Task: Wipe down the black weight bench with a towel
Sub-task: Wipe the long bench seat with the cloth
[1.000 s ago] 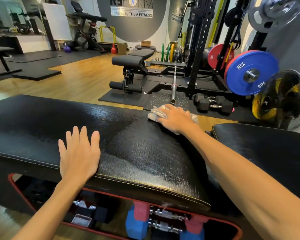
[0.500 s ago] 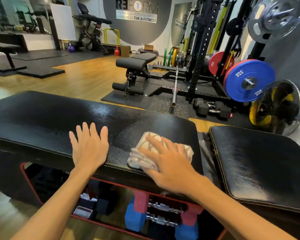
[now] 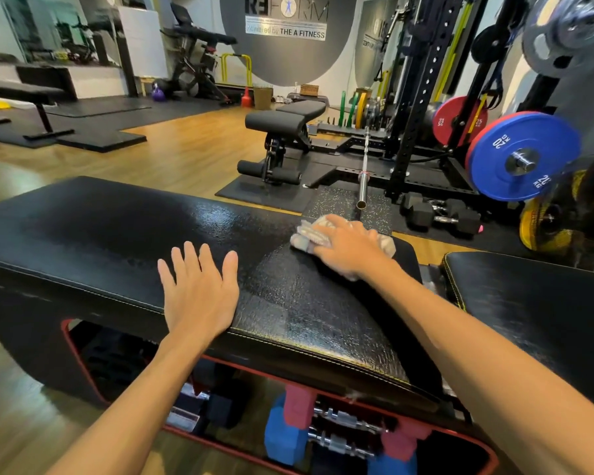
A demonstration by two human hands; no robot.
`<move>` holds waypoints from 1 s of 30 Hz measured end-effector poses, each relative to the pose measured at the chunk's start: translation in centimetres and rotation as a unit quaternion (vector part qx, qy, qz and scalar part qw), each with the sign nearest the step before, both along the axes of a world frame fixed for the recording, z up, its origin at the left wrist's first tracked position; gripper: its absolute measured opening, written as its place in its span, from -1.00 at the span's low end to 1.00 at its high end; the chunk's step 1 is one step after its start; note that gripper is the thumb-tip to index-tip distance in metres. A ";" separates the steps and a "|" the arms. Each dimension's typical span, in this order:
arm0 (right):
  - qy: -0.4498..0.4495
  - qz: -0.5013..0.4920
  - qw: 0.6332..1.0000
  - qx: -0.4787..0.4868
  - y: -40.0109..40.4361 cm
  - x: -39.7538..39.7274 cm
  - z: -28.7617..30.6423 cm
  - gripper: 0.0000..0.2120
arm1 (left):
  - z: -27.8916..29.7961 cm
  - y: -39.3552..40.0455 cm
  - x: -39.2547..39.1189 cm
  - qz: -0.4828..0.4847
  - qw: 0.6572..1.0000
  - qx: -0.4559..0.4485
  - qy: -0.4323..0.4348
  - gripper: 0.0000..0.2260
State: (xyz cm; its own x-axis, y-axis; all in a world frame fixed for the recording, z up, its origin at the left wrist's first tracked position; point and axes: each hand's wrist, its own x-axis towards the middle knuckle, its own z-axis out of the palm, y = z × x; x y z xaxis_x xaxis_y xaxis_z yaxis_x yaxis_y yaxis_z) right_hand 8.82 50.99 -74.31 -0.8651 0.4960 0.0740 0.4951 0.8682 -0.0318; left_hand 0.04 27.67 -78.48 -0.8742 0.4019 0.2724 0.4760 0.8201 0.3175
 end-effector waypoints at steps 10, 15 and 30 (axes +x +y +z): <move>0.003 -0.015 1.000 0.003 0.3 -2.1 0.4 -0.39 | 0.1 0.0 0.1 -0.002 1.000 0.024 -0.018 -0.38; 0.012 0.073 0.997 0.005 -5.9 1.6 -0.1 -0.50 | 0.3 -0.2 0.2 0.004 0.999 0.031 -0.016 -0.40; -0.002 0.118 0.993 0.013 -7.8 2.0 -0.6 -0.49 | -0.1 -1.6 -5.6 0.056 0.994 0.088 -0.019 -0.28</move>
